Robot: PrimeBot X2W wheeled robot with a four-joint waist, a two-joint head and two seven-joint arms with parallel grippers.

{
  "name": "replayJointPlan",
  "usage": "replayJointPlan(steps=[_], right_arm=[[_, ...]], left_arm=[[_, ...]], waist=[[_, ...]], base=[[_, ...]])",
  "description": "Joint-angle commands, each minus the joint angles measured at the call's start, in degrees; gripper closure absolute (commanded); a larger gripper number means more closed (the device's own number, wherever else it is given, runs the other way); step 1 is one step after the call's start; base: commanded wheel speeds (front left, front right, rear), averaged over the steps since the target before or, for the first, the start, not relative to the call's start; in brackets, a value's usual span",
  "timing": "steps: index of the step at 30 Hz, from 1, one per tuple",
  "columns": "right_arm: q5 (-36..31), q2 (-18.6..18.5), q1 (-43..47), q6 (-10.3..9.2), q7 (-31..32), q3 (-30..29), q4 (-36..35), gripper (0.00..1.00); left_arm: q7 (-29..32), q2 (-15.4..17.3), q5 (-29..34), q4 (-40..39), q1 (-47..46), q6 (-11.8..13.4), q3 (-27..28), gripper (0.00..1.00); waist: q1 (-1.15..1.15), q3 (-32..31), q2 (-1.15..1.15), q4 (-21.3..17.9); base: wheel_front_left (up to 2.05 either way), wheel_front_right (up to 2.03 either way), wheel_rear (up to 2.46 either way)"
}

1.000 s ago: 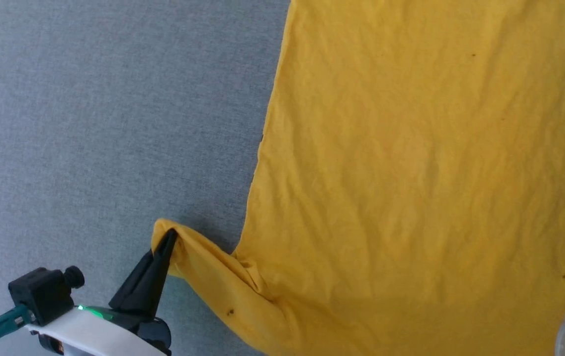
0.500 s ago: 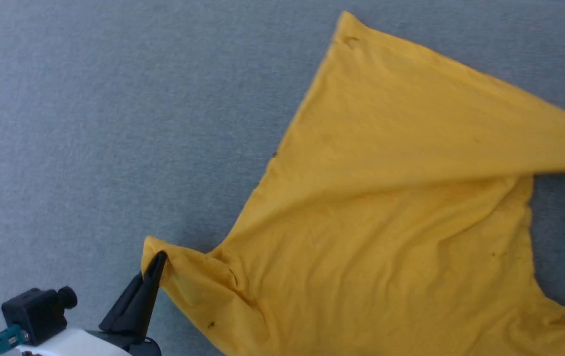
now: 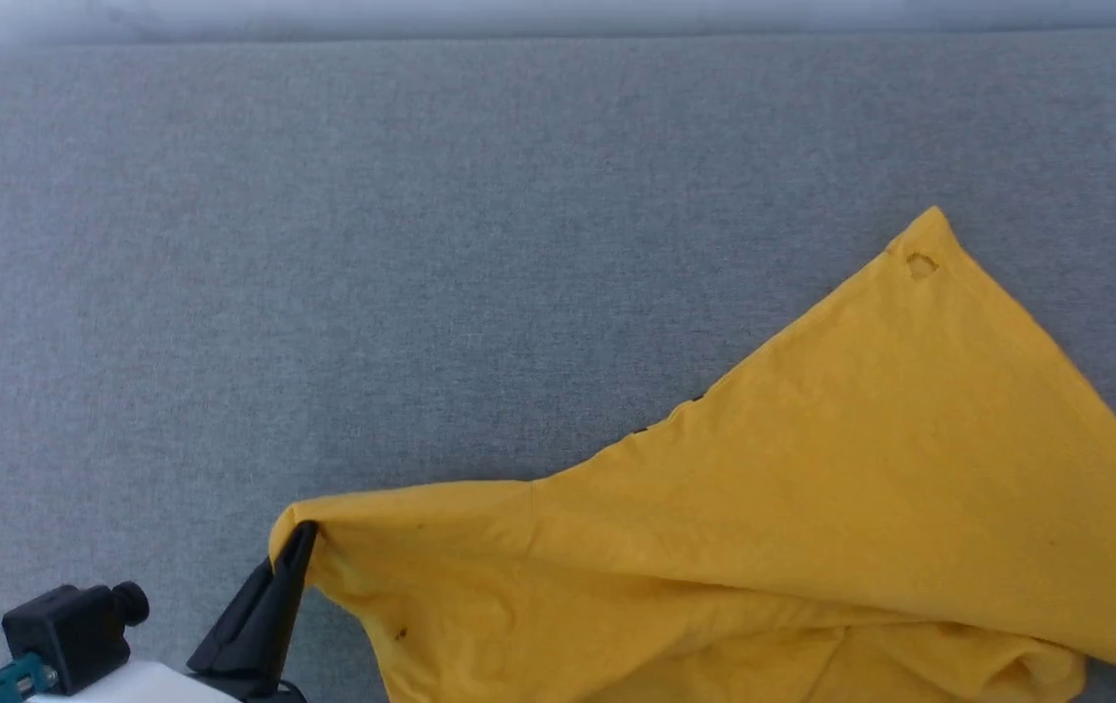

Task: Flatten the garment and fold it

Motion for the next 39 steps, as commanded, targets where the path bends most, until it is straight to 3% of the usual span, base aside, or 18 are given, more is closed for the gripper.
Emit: replayJointPlan(steps=[1,2,3,6,9,13,16,24,30,39], right_arm=[[0.5,0.3,0.3,-0.05,-0.3,0.4,1.0,1.0],[1.2,0.3,0.2,-0.05,-2.0,0.9,2.0,1.0],[1.6,0.3,-0.1,-0.05,-3.6,1.4,2.4,0.0],[1.2,0.3,-1.7,-0.05,-6.9,3.1,0.3,0.0],[0.3,0.3,-4.4,-0.05,-7.1,5.2,-7.2,0.0],[-1.6,-0.7,-9.9,-0.05,-3.0,9.3,-18.0,0.0],[-3.0,-3.8,-14.8,-0.05,1.1,14.6,-20.1,0.0],[-6.6,-9.7,-27.8,-0.05,8.9,25.3,-7.9,0.0],[-8.9,-13.2,-32.5,-0.05,11.5,28.0,0.5,0.0],[-10.0,-16.5,-35.3,-0.05,11.8,29.2,6.3,0.0]], left_arm=[[0.0,0.3,0.7,0.1,0.7,0.4,0.2,1.0],[0.1,0.3,0.8,0.2,0.9,0.5,0.3,1.0],[0.1,0.3,0.8,0.3,1.1,0.6,0.3,1.0],[0.4,0.5,1.0,0.2,1.7,0.9,0.2,1.0],[0.8,0.7,1.1,-0.2,1.9,1.1,-0.1,1.0],[1.2,0.7,1.4,-0.7,1.4,0.9,-0.9,1.0],[1.2,0.7,1.6,-0.7,0.2,0.5,-1.8,1.0],[1.5,0.5,2.0,0.2,-4.1,-0.9,-3.9,1.0],[1.6,0.0,2.1,1.5,-6.8,-1.8,-5.6,1.0],[0.6,-0.8,1.9,3.2,-8.4,-2.6,-6.6,1.0]], waist=[[0.01,-1.9,0.0,-1.5],[0.01,-2.4,0.0,-1.7],[0.01,-2.9,0.0,-1.8],[0.01,-4.2,0.0,-1.8],[0.01,-4.8,0.0,-1.4],[0.01,-4.1,0.0,0.1],[0.01,-2.7,0.0,1.5],[0.01,2.2,0.0,5.8],[0.01,4.8,0.0,9.8],[0.01,7.3,0.0,12.7]], base=[[0.0,0.0,0.0],[0.0,0.0,0.0],[0.0,0.0,0.0],[0.0,0.0,0.0],[0.0,0.0,0.0],[0.0,0.0,0.0],[0.0,0.0,0.0],[0.0,0.0,0.0],[0.0,0.0,0.0],[0.0,0.0,0.0]])
